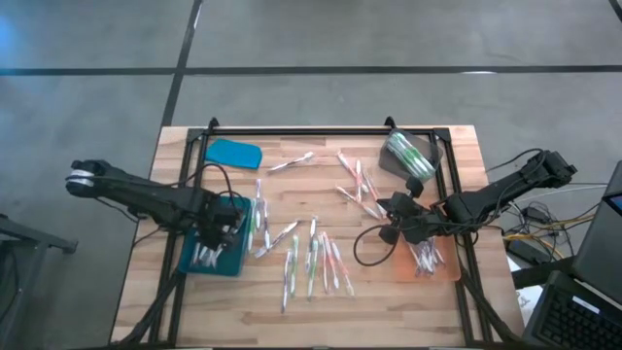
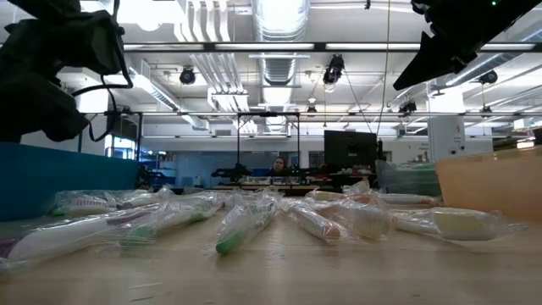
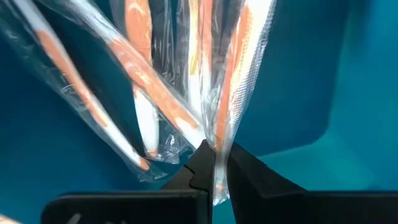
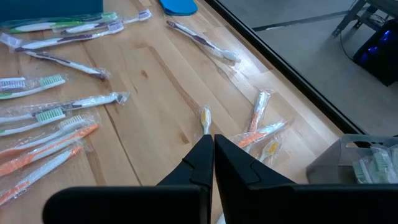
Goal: Pick & Place Toothbrushes
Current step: Put the orange toothbrush into the blue bin, then put the purple toothbrush into the orange bin
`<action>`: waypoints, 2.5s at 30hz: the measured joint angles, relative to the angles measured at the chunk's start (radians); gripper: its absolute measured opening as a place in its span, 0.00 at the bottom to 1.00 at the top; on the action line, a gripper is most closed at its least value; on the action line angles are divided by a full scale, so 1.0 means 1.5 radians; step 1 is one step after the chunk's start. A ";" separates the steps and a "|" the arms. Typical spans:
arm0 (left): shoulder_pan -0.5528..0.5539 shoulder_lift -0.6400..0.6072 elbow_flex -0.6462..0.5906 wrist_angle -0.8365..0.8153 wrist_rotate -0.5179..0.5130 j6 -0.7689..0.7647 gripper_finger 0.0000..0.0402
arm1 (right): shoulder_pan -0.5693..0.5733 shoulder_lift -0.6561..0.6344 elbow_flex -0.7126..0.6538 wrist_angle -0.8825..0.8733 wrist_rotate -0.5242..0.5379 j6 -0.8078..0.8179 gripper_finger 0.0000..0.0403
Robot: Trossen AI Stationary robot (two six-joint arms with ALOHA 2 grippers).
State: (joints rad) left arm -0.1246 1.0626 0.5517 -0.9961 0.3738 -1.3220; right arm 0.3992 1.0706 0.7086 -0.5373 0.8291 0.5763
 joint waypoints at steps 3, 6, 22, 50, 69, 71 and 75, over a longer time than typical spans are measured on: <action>0.000 0.000 -0.003 0.002 0.005 0.020 0.08 | 0.000 0.000 0.000 0.000 0.000 0.000 0.02; 0.000 0.001 -0.003 0.002 0.007 0.036 0.11 | 0.000 0.000 0.000 0.000 0.000 0.000 0.02; 0.001 0.000 0.017 -0.007 0.055 0.063 0.43 | 0.000 0.000 0.000 0.002 0.000 0.003 0.02; 0.005 -0.001 0.314 -0.013 -0.582 0.332 0.43 | 0.000 0.000 0.000 0.003 0.000 0.012 0.02; 0.073 0.054 0.109 0.795 -0.533 0.788 0.43 | -0.016 0.000 0.000 0.078 0.008 0.031 0.02; 0.086 0.070 0.089 0.839 -0.530 0.789 0.43 | -0.030 0.000 0.000 0.079 0.008 0.031 0.02; 0.119 0.103 0.070 0.891 -0.529 0.820 0.43 | -0.055 0.000 0.000 0.079 0.002 0.030 0.02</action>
State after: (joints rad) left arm 0.0533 1.2178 0.6569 0.3400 -0.4196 -0.0918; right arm 0.3163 1.0702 0.7082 -0.4194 0.8318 0.6220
